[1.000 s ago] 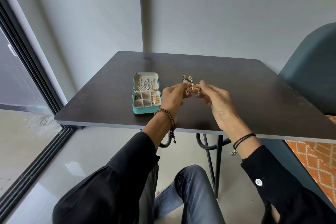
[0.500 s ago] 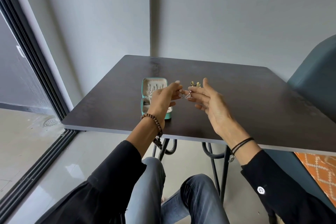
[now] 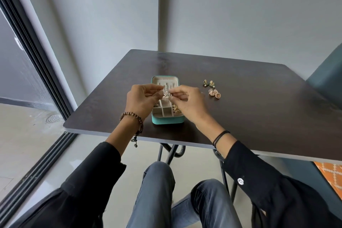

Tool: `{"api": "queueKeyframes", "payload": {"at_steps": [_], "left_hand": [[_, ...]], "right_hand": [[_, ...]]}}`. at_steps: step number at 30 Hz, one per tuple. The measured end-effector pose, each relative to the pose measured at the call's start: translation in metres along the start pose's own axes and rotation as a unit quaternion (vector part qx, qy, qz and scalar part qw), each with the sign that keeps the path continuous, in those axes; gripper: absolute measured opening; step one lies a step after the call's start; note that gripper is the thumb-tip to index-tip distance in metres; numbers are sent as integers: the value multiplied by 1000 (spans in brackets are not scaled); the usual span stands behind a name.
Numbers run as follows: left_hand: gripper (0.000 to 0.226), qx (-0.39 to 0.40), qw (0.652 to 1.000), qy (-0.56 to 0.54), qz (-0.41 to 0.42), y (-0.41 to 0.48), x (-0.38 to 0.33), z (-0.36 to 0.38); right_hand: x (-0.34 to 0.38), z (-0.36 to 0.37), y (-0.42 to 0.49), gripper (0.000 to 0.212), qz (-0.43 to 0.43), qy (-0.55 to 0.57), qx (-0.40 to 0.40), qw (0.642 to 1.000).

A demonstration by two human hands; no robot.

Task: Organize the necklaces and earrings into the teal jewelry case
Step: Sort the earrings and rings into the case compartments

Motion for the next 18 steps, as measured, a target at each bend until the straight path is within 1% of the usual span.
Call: {"api": "queueKeyframes", "payload": {"at_steps": [6, 11, 14, 18], "left_hand": [[16, 3, 995, 99, 29, 3, 1, 8], [19, 11, 980, 192, 46, 4, 0, 17], [23, 2, 979, 200, 47, 4, 0, 17], [18, -15, 977, 205, 46, 5, -2, 15]], "right_hand": [[-5, 11, 0, 25, -4, -112, 2, 994], [-1, 5, -3, 23, -33, -115, 3, 993], [-2, 1, -5, 24, -35, -109, 2, 993], [-3, -4, -6, 23, -40, -95, -5, 995]]}}
Point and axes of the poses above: each hand's wrist, its own y-axis towards the middle knuckle, its own z-axis out of the palm, x = y × z, the point moved 7 cm from there along y, towards the middle knuckle, and after that the axes turned 11 degrees about y, right-handed, at the moved point
